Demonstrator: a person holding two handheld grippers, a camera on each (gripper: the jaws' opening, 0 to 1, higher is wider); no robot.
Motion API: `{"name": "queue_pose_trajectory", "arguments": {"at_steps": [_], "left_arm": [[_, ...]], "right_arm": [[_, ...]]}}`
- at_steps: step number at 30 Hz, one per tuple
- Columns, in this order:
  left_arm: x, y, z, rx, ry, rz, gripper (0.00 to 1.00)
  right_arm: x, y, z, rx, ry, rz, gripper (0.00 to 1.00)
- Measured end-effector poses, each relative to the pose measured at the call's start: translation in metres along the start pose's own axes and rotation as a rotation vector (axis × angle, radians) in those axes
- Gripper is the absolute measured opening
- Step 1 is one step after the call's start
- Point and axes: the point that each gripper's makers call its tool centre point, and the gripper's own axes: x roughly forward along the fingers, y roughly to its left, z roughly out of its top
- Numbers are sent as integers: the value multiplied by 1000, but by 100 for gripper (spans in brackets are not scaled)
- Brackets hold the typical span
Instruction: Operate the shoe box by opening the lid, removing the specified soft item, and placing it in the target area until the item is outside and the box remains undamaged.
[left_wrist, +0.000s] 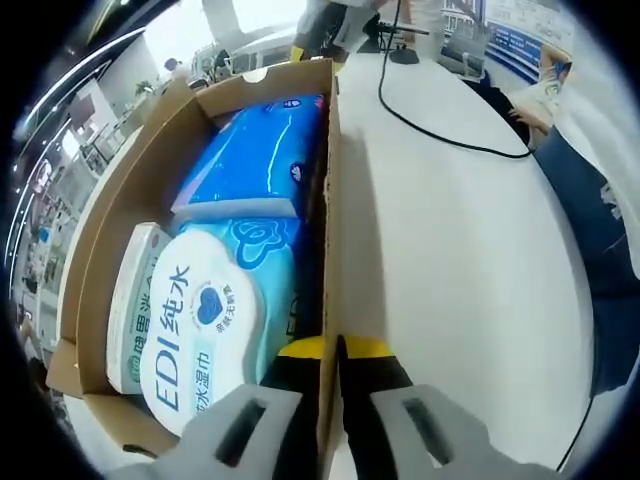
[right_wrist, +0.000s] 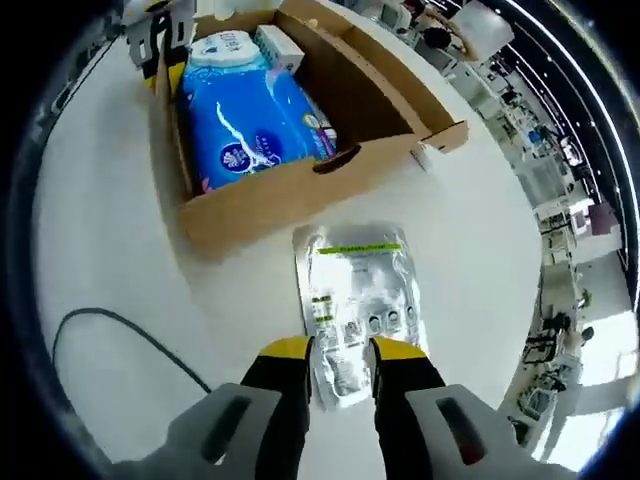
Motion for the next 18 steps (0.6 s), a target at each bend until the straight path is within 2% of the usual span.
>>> {"name": "queue_pose_trajectory", "arguments": {"at_steps": [2,3,4,5,6,7,9,10,13,15,18], "left_arm": [[0,0,0,0,0,0,1],[0,0,0,0,0,0,1],[0,1,0,0,0,-1,1],[1,1,0,0,0,-1,1],[0,1,0,0,0,-1,1],[0,1,0,-1,0,-1,1],[0,1,0,0,0,-2,1],[0,1,0,0,0,-2,1],[0,0,0,0,0,-3,1],[0,0,0,0,0,-4,1],[1,0,0,0,0,-4,1]], "right_arm": [[1,-7,3,108,-27,-14,32],[3,-11,7,220,-60,-12,35],[4,-14,6,291,-58,-20,37],[6,-19,5,351,-60,-29,38],[7,-21,7,403,-90,-23,38],[11,-23,6,509,-100,-27,38],[14,-28,1,527,-86,-49,40],[15,-33,5,572,-116,-63,43],[18,-40,6,598,-115,-91,50],[24,-40,5,687,-98,-92,52],[30,-42,2,696,-79,-117,60]]}}
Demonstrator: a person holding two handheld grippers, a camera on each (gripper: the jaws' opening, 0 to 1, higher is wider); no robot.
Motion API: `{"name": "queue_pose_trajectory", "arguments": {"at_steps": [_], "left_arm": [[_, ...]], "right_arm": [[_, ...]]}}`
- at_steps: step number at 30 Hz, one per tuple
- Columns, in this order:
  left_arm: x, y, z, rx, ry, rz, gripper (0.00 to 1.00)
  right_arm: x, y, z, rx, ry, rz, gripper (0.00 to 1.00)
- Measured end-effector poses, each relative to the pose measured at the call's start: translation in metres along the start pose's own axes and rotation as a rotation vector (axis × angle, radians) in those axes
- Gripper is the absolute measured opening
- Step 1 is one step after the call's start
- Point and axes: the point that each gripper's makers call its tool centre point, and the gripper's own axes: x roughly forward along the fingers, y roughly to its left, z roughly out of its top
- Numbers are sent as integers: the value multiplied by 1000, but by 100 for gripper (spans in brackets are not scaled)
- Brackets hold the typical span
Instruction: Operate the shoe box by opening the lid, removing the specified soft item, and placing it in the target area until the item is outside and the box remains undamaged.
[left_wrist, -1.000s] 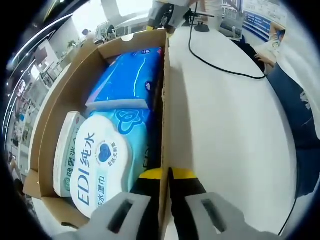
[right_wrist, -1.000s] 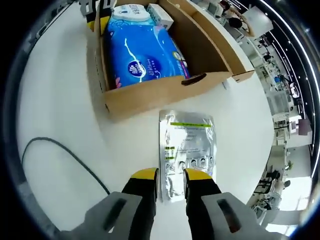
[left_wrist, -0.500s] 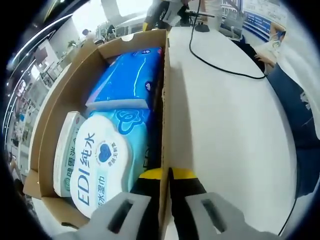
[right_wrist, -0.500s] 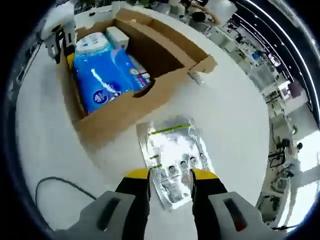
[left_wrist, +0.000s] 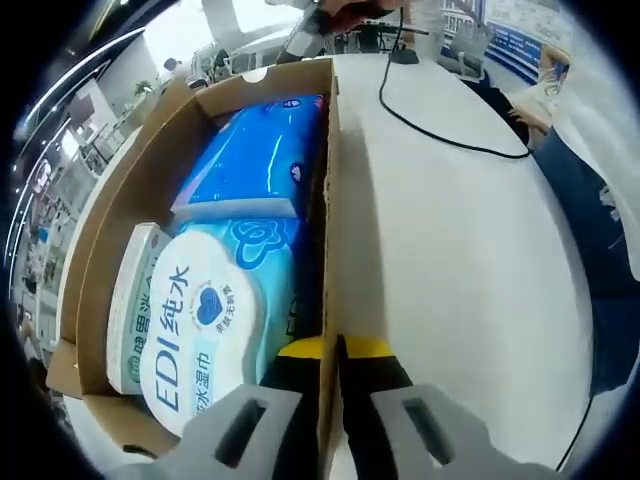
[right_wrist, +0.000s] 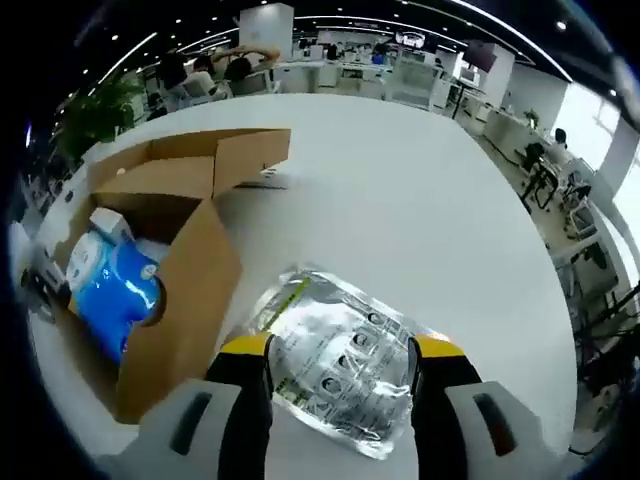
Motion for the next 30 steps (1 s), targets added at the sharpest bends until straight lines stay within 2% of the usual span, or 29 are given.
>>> {"name": "queue_pose_trajectory", "arguments": {"at_steps": [2,4,6,11,14,22,30], "left_arm": [[0,0,0,0,0,0,1],[0,0,0,-1,0,1,1],[0,0,0,-1,0,0,1],[0,0,0,-1,0,1,1],[0,0,0,-2,0,1,1],[0,0,0,-1,-1,-1,1],[0,0,0,-4,0,-1,1]], "right_arm": [[6,3,0,42,-10,0,63],[10,2,-5,61,23,-21,64],[14,6,-7,99,27,-19,66],[20,9,-22,99,64,-27,64],[13,17,-26,130,49,-24,64],[-4,28,-26,91,37,8,63],[-12,31,-30,-27,24,99,63]]}}
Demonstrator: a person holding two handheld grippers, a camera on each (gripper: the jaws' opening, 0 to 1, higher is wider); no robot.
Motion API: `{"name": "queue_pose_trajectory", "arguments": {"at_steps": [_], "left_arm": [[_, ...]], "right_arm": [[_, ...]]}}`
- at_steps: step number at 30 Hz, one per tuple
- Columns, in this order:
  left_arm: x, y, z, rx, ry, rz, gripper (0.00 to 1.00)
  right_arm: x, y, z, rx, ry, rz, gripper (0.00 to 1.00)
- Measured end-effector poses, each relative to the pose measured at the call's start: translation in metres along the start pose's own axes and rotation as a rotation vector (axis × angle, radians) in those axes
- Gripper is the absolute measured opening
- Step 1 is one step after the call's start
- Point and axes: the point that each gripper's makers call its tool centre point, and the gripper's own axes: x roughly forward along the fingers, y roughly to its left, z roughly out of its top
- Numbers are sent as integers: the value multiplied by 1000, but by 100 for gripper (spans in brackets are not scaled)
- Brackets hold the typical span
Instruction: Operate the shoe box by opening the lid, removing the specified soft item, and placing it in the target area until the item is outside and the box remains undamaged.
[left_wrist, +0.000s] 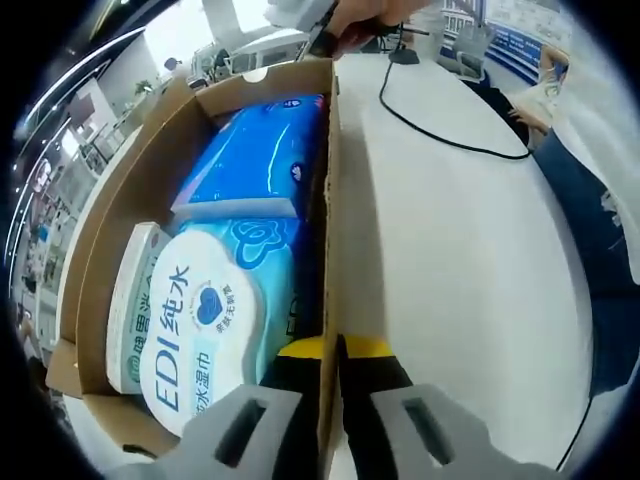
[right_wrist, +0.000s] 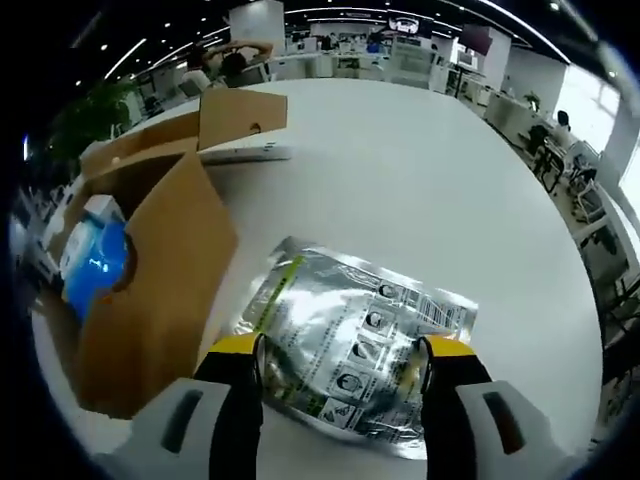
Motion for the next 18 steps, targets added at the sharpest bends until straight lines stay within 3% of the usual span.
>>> {"name": "queue_pose_trajectory", "arguments": {"at_steps": [8,18], "left_arm": [[0,0,0,-1,0,1,1],[0,0,0,-4,0,1,1]], "right_arm": [[-3,-2,-6,-51,-24,42,61],[-10,-1,-20,-185,-46,149,60]]}}
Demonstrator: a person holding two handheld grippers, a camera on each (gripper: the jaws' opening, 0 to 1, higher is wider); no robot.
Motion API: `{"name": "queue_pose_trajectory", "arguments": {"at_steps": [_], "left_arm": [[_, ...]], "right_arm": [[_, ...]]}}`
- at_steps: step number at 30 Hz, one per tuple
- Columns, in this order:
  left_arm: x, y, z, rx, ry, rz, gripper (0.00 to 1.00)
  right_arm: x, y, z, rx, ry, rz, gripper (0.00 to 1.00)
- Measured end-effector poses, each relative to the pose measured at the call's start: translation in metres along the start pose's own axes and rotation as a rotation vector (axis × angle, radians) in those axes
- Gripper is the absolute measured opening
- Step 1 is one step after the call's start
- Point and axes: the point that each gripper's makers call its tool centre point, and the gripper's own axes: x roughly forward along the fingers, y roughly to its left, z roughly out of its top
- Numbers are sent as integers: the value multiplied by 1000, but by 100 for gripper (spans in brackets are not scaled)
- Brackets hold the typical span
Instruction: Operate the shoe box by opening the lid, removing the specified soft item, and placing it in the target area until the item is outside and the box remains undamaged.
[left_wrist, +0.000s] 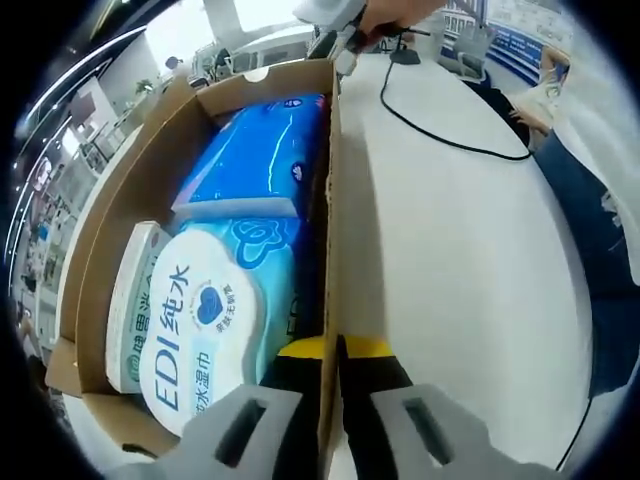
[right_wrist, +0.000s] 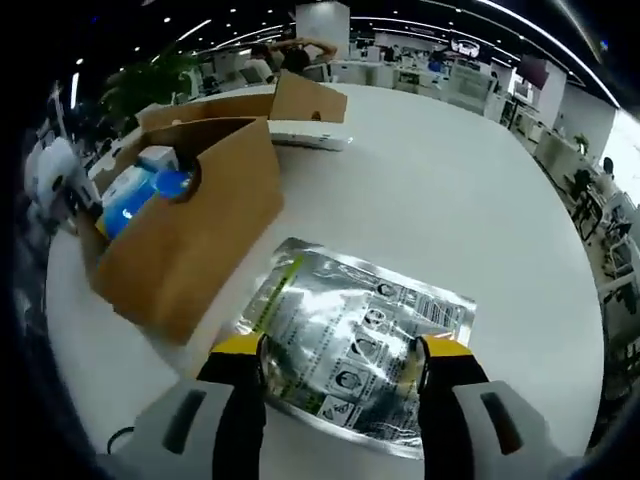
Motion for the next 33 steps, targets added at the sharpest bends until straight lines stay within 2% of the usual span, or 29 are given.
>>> {"name": "queue_pose_trajectory", "arguments": {"at_steps": [2,4,8,11,13,15,16,17,18,20,23,25,26,33], "left_arm": [[0,0,0,-1,0,-2,1],[0,0,0,-1,0,-2,1],[0,0,0,-1,1,-2,1],[1,1,0,-3,2,-3,1],[0,0,0,-3,2,-3,1],[0,0,0,-3,2,-3,1],[0,1,0,-3,2,-4,1],[1,1,-1,-4,2,-4,1],[1,1,-1,-4,3,-5,1],[1,1,-1,-6,4,-5,1],[0,0,0,-6,4,-5,1],[0,0,0,-6,4,-5,1],[0,0,0,-6,4,-5,1],[0,0,0,-5,3,-7,1]], "right_arm": [[-3,1,-3,-13,-3,10,59],[3,-9,-6,-14,-14,13,59],[2,-5,-3,-12,-14,5,59],[-2,-5,-1,81,17,-35,60],[-5,-10,15,138,-61,-76,65],[-5,-8,19,234,-57,-92,72],[-4,-8,20,251,-55,-98,74],[-3,-10,21,265,-54,-121,74],[-2,-11,16,272,-20,-136,72],[0,-15,19,299,-42,-172,69],[2,-18,10,307,8,-217,66],[6,-16,1,315,45,-214,64],[7,-16,2,294,15,-225,65],[4,-17,1,273,-23,-224,65]]}}
